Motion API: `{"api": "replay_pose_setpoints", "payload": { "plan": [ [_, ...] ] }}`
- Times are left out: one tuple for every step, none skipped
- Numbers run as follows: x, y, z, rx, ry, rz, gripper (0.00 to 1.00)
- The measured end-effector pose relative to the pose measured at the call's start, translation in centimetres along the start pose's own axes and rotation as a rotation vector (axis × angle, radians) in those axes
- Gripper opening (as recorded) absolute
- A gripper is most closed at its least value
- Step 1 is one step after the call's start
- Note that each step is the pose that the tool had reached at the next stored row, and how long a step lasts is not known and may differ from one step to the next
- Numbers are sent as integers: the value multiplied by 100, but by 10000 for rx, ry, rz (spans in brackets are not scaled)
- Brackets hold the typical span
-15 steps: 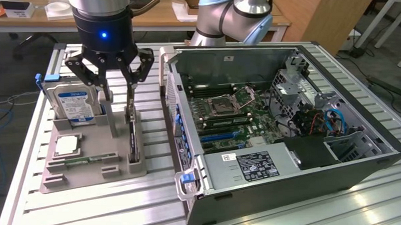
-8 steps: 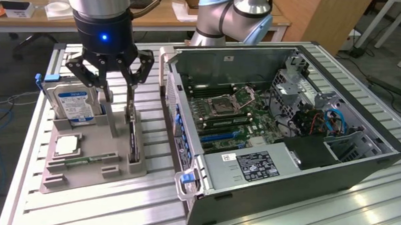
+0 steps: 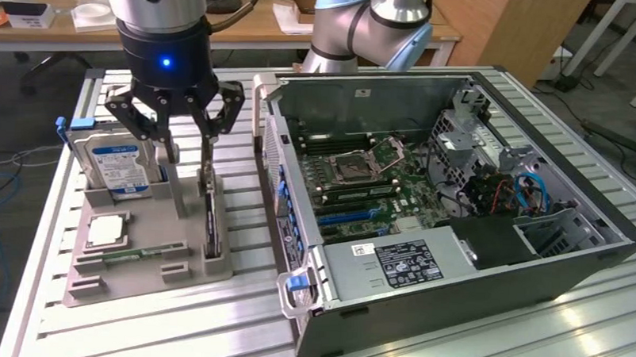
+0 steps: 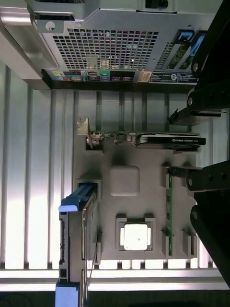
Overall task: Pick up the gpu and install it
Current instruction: 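Pick up the gpu and move the gpu toward the slot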
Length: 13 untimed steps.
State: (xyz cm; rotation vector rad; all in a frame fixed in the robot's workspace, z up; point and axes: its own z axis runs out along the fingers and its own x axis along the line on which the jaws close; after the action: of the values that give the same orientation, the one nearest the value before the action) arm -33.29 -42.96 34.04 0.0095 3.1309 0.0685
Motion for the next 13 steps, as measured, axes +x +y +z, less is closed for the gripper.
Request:
{"api": "replay_pose_setpoints", "payload": {
  "plan": [
    [0,0,4,0,0,0,47],
    [0,0,7,0,0,0,47],
    [0,0,11,0,0,0,47],
    [0,-1,14,0,0,0,47],
    [0,-1,18,0,0,0,47],
    [0,-1,22,0,0,0,47],
    [0,-1,26,0,0,0,47],
    [0,-1,30,0,0,0,47],
    [0,-2,35,0,0,0,47],
    [0,-2,40,0,0,0,47],
    [0,-2,44,0,0,0,47],
    [0,-2,48,0,0,0,47],
    [0,-2,53,0,0,0,47]
  ]
}}
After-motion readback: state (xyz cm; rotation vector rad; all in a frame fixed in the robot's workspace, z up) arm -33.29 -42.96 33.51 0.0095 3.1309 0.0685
